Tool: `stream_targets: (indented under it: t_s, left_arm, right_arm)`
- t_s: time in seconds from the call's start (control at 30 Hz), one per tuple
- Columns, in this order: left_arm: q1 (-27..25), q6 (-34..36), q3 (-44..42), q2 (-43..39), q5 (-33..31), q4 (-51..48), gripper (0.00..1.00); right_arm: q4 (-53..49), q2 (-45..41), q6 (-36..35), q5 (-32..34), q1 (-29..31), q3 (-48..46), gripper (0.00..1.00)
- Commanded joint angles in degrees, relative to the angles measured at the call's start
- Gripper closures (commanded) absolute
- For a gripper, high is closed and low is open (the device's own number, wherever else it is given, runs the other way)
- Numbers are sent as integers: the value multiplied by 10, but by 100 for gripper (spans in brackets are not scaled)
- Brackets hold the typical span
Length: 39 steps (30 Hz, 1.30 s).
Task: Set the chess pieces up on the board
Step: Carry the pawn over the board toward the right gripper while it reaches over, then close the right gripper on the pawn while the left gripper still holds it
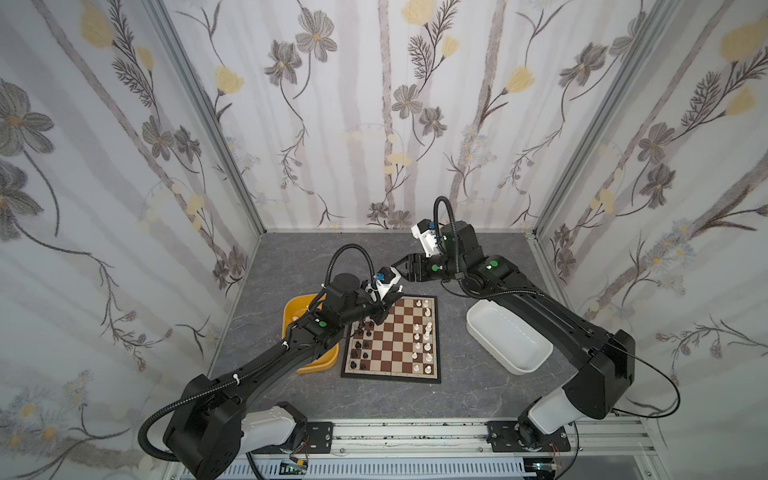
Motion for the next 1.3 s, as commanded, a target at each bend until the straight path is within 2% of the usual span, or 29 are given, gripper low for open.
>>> stream_targets:
  t_s: [0.0, 0.1, 0.23, 0.97, 1.13, 1.27]
  left_arm:
    - [0, 45, -8, 3, 1, 45, 85]
    - [-1, 46, -11, 4, -4, 45, 85]
    - [-3, 47, -18, 1, -11, 57, 84]
    - [-13, 47, -32, -3, -54, 81, 84]
    - [-13, 43, -37, -4, -75, 91, 84]
    - [-14, 33, -41, -4, -86, 99, 84]
  right_arm:
    - [-45, 8, -22, 23, 8, 11, 44]
    - [-59, 3, -22, 29, 9, 10, 48]
    - [-70, -1, -26, 27, 10, 2, 48]
    - [-10, 4, 6, -74, 11, -64, 74]
    - [1, -2, 17, -80, 9, -80, 76]
    - [18, -12, 29, -89, 4, -100, 74]
